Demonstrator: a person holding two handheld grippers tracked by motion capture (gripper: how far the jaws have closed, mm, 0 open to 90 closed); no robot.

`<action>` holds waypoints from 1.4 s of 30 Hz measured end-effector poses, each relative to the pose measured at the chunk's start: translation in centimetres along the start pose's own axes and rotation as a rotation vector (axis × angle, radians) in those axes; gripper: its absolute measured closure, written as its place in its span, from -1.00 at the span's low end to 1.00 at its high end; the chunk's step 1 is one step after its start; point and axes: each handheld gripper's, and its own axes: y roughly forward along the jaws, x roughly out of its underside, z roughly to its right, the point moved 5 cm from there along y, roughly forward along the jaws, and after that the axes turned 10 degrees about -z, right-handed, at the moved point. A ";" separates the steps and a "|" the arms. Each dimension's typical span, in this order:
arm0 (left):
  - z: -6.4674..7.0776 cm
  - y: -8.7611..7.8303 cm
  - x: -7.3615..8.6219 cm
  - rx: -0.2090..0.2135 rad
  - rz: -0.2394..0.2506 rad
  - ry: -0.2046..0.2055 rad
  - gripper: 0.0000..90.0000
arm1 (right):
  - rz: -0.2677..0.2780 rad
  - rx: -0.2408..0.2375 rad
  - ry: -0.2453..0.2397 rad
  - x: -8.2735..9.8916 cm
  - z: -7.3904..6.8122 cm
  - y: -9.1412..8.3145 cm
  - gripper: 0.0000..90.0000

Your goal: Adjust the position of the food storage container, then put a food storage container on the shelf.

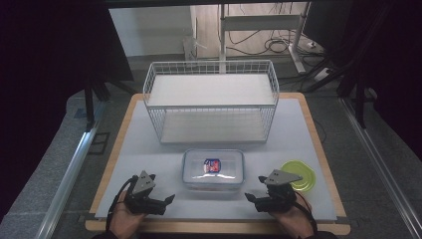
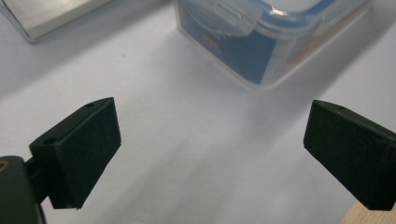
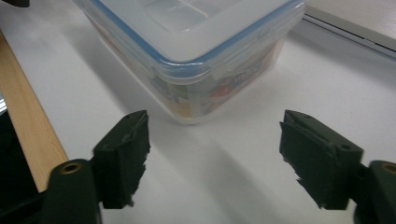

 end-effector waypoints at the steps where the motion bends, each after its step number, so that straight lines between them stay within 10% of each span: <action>1: -0.1 0.0 0.0 0.001 0.006 -0.006 -0.92 | 0.001 -0.002 0.005 0.0 0.0 0.0 -0.54; 24: -0.5 0.0 -0.7 0.033 0.014 -0.040 -0.88 | 0.015 -0.043 0.074 -0.3 0.5 0.1 -0.74; 42: -0.9 2.0 -6.2 0.256 -0.001 -0.088 -0.92 | -0.050 -0.121 0.144 -4.0 1.0 1.3 -0.79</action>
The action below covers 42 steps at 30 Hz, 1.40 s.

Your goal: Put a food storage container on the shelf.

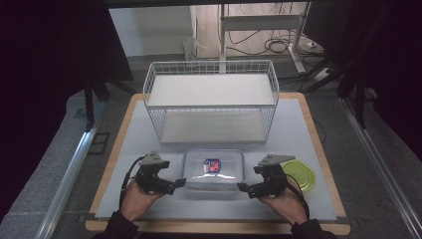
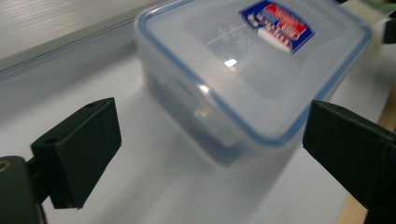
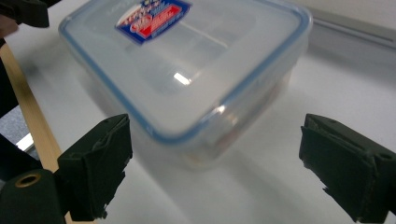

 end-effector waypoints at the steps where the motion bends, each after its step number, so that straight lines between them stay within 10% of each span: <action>1: -0.1 0.3 -0.3 0.010 -0.006 -0.003 -0.93 | -0.005 -0.010 0.003 -0.7 0.2 0.4 -0.79; 17: -0.5 3.7 -1.4 0.222 -0.090 -0.073 -0.96 | -0.063 -0.208 0.138 -2.1 1.5 3.0 -0.77; 30: 1.3 1.6 -0.1 0.140 -0.067 -0.018 -0.63 | -0.032 -0.172 0.121 -1.0 0.2 1.2 -0.33; 42: 1.3 -0.2 1.8 0.212 0.073 -0.124 -0.06 | 0.033 -0.215 0.133 -0.1 0.0 -0.1 0.04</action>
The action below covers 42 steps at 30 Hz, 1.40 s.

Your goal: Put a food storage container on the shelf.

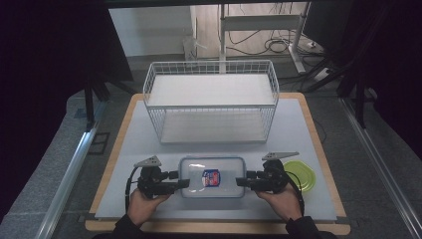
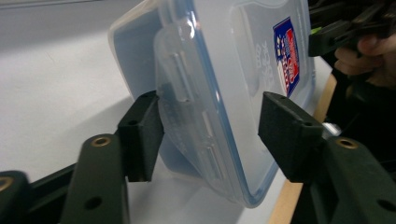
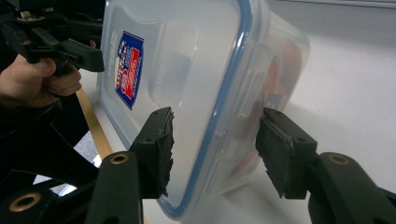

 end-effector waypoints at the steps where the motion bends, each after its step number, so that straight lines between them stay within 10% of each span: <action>1: 0.0 -0.1 0.1 0.008 0.004 -0.007 -0.01 | -0.006 0.008 -0.007 0.0 -0.1 0.0 0.05; 25: 0.1 -0.2 0.0 0.026 0.024 -0.061 0.08 | 0.040 -0.064 0.101 0.5 0.1 -0.3 0.19; 42: 0.8 -2.1 -2.4 -0.002 0.071 -0.017 0.09 | 0.098 -0.050 0.043 -1.2 -0.7 -1.7 0.20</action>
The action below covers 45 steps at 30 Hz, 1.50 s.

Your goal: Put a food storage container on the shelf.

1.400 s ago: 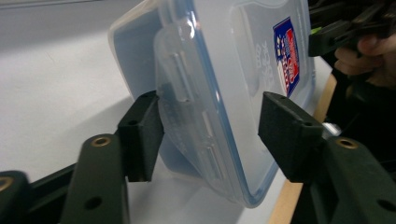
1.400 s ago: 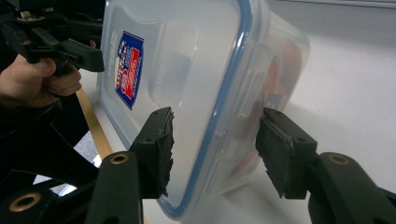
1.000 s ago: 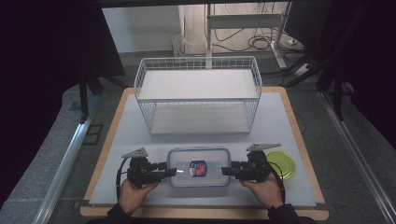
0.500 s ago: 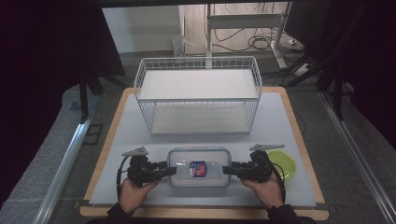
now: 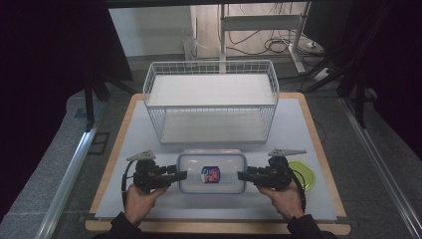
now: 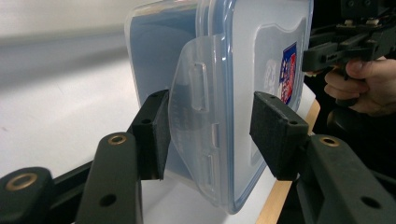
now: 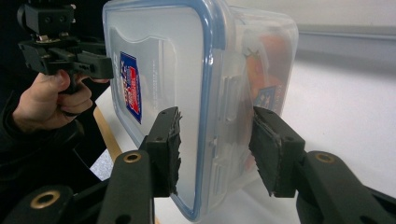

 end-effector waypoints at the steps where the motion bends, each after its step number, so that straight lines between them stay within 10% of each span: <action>1: 0.0 -0.2 -0.2 -0.001 0.001 0.004 0.09 | 0.000 0.000 -0.004 -0.2 -0.1 -0.1 0.20; 45: -0.2 -6.3 -13.7 -0.016 0.101 0.072 0.11 | 0.098 -0.002 -0.087 -14.8 -1.8 -4.6 0.20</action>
